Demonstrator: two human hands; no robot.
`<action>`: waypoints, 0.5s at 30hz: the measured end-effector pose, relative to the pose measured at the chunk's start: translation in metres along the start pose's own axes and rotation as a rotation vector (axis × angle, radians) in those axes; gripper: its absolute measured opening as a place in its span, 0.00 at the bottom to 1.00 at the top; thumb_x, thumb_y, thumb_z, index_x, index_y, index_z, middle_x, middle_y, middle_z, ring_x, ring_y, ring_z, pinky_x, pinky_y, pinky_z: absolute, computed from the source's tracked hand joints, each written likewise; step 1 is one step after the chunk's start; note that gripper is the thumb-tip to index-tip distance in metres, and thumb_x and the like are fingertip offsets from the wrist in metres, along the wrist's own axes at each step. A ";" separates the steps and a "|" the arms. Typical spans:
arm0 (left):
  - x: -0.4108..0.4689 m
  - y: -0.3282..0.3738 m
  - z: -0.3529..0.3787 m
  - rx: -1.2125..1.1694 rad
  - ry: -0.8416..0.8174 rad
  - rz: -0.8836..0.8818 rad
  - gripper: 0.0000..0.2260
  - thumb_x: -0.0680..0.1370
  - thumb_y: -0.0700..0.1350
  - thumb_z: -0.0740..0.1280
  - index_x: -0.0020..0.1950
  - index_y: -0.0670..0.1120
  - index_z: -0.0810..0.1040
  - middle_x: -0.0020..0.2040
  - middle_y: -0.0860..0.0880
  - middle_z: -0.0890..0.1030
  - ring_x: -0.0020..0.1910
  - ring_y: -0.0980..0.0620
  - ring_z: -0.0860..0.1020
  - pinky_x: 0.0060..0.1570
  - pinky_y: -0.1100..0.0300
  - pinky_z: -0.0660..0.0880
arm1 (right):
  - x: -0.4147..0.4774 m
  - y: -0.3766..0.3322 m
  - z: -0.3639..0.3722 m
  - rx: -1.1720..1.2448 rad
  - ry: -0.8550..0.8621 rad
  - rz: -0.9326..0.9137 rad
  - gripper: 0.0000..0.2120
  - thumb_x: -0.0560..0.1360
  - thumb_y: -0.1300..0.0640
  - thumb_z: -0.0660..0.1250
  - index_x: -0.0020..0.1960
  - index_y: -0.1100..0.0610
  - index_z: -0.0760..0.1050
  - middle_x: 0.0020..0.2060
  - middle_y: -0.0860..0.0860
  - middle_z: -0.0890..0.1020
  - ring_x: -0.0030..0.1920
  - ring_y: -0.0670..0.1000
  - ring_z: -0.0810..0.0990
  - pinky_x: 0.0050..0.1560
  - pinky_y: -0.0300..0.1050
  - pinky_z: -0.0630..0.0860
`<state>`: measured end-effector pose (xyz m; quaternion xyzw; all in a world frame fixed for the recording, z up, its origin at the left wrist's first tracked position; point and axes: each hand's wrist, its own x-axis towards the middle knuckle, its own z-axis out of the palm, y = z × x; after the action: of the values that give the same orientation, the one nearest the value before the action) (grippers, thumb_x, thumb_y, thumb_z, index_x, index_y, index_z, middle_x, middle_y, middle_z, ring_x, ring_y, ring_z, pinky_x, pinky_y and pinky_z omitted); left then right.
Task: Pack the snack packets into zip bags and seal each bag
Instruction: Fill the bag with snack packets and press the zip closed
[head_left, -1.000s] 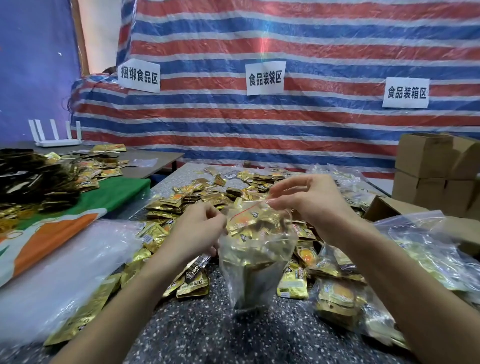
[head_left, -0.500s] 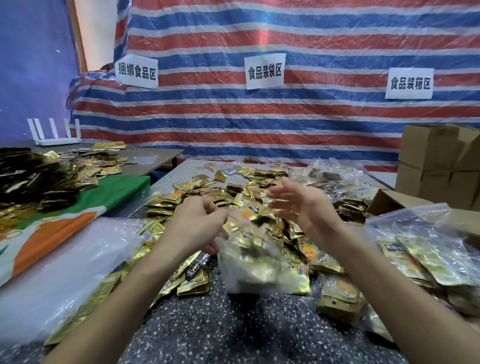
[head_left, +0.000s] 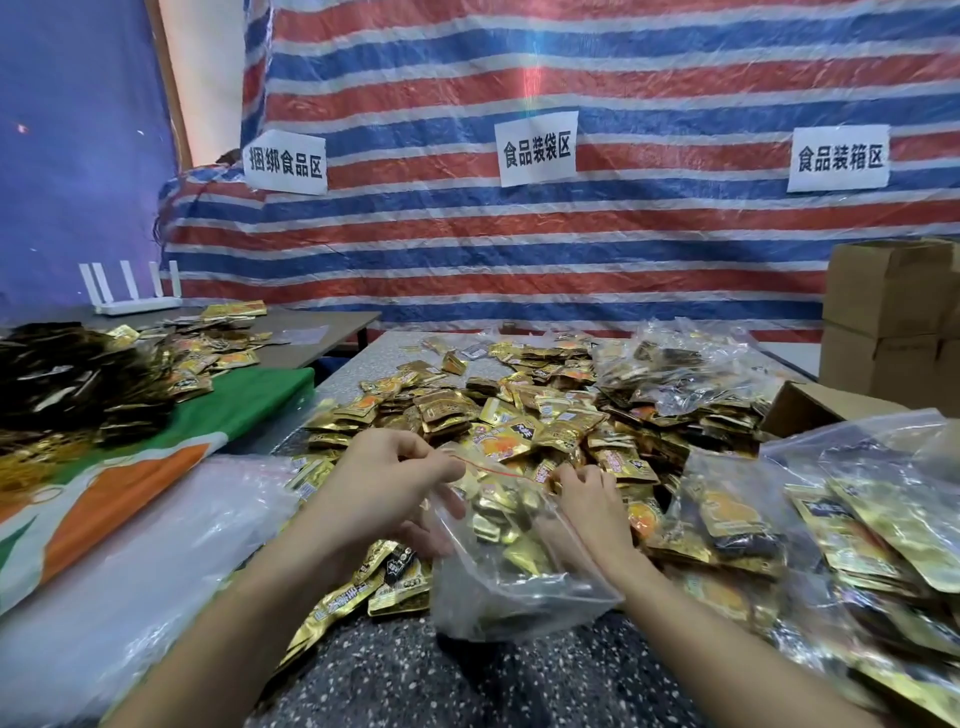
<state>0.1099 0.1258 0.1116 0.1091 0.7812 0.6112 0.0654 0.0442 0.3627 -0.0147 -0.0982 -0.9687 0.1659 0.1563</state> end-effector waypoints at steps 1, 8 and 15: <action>0.000 0.001 -0.001 -0.038 -0.015 -0.020 0.09 0.77 0.38 0.70 0.51 0.33 0.76 0.39 0.38 0.85 0.26 0.45 0.79 0.22 0.58 0.77 | 0.001 0.000 0.001 -0.001 0.020 -0.005 0.24 0.76 0.42 0.68 0.67 0.52 0.70 0.63 0.53 0.74 0.62 0.53 0.68 0.65 0.48 0.70; 0.003 0.000 -0.006 -0.083 0.011 -0.054 0.06 0.78 0.32 0.63 0.53 0.32 0.75 0.41 0.38 0.86 0.28 0.46 0.81 0.26 0.56 0.81 | -0.002 0.006 -0.009 0.052 0.174 -0.057 0.16 0.82 0.48 0.58 0.67 0.49 0.75 0.56 0.47 0.80 0.60 0.51 0.74 0.63 0.52 0.71; 0.008 -0.002 -0.003 -0.082 0.001 -0.072 0.09 0.75 0.31 0.60 0.52 0.33 0.75 0.41 0.39 0.86 0.29 0.45 0.82 0.31 0.52 0.81 | -0.003 -0.004 -0.034 0.324 0.327 -0.082 0.16 0.82 0.48 0.62 0.68 0.49 0.77 0.52 0.49 0.82 0.55 0.53 0.79 0.52 0.54 0.79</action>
<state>0.1013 0.1241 0.1103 0.0781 0.7589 0.6401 0.0912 0.0580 0.3684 0.0162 -0.0581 -0.8943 0.2949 0.3316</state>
